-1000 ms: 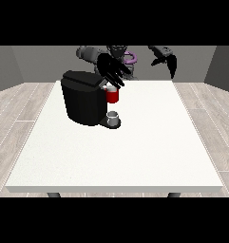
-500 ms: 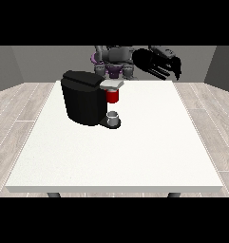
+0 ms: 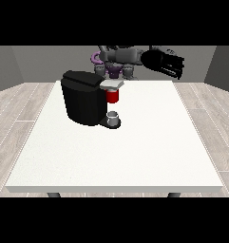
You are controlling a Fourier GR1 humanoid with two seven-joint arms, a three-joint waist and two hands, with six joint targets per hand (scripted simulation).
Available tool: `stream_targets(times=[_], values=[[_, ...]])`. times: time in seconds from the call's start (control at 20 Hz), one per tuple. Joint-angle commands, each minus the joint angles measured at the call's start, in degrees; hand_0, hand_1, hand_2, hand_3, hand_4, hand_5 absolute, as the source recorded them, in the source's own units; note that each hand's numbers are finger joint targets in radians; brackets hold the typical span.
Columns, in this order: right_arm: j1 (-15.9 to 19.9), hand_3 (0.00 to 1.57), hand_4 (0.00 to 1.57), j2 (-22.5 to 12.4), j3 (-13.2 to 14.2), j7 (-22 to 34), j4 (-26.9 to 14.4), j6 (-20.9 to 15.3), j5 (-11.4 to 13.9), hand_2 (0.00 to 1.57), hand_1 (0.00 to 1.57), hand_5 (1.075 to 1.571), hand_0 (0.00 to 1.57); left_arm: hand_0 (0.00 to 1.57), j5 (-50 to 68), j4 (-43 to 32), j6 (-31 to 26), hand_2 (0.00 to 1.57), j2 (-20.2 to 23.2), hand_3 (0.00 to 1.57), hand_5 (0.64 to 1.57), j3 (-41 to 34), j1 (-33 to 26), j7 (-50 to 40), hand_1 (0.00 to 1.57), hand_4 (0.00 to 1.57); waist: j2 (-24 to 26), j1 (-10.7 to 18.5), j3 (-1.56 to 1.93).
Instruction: Insert the coffee pod into the coffee machine and close the lid
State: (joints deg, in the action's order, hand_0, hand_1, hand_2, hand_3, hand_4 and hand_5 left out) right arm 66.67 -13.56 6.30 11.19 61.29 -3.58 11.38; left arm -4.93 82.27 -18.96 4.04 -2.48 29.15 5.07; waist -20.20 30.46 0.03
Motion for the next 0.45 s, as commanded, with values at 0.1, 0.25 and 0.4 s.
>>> stream_targets(times=[0.1, 0.25, 0.4], values=[[-1.93, 0.00, 0.00, 5.61, -2.32, -5.96, -0.14, 1.21, -1.66, 0.00, 0.00, 1.571, 0.00, 0.00, -0.17, -0.69, 0.01, 0.00, 0.36, 0.00, 1.571, -0.37, -5.72, 2.07, 0.00, 0.26, 4.05, -4.29, -0.05], [-5.10, 0.00, 0.18, 7.66, -3.69, -8.57, 0.02, 3.90, -3.08, 0.00, 0.00, 1.571, 0.00, 0.00, 0.64, -0.67, 0.72, 0.00, 0.40, 0.00, 1.571, -1.53, -7.79, -0.55, 0.00, 0.27, 8.11, -7.82, -0.04], [-10.47, 0.00, 0.26, 13.25, -8.77, -9.94, 2.66, 1.02, -3.19, 0.00, 0.00, 1.571, 0.00, 0.00, 0.73, -4.14, 1.65, 0.00, 1.07, 0.00, 1.571, -3.81, -11.39, 3.00, 0.00, 0.27, 11.00, -11.11, -0.06]])
